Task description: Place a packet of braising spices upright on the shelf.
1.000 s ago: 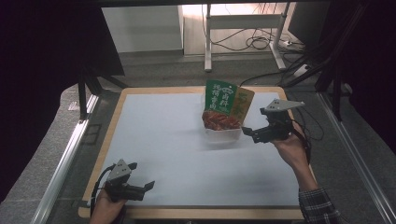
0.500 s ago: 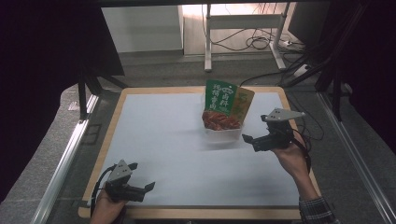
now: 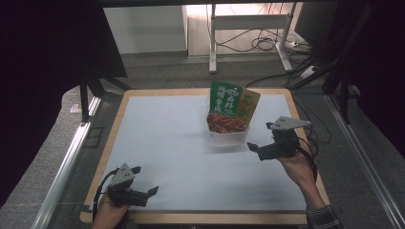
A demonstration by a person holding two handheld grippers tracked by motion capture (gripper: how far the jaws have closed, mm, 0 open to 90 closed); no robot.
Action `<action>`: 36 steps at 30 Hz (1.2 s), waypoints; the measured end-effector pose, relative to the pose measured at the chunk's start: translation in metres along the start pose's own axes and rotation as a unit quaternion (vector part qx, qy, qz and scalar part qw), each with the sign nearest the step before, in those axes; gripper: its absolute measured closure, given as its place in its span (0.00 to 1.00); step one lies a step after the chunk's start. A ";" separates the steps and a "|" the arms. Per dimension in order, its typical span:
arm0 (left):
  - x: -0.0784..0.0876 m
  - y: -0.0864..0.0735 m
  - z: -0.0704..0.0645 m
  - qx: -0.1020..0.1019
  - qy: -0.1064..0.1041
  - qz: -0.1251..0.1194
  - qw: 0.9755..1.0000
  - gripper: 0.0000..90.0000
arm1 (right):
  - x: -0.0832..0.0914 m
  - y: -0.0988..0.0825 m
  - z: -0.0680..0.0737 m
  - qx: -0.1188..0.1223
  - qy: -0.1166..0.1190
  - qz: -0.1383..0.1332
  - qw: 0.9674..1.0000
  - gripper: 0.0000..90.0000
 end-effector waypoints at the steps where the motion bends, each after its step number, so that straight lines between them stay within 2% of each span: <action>1: 0.000 0.000 0.000 0.000 0.000 0.000 1.000 0.01 | 0.000 0.000 0.001 0.000 0.000 0.000 1.000 0.00; 13: 0.000 0.000 0.000 0.003 0.001 -0.001 1.000 0.01 | 0.007 -0.013 0.012 -0.001 0.004 0.007 1.000 0.00; 26: 0.000 0.000 0.001 0.004 0.002 0.000 1.000 0.01 | 0.021 -0.021 0.024 0.006 0.006 -0.003 1.000 0.00; 36: 0.000 -0.001 0.002 0.012 0.004 0.000 1.000 0.02 | 0.025 -0.047 0.026 0.011 -0.006 -0.003 1.000 0.00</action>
Point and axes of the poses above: each handheld gripper's, and its own axes: x roughly backward along the jaws, y roughly out of its top, z roughly to its left, the point moved 4 cm from there along -x, roughly forward along the jaws, and after that the axes turned 5 degrees about -z, right-handed, at the moved point
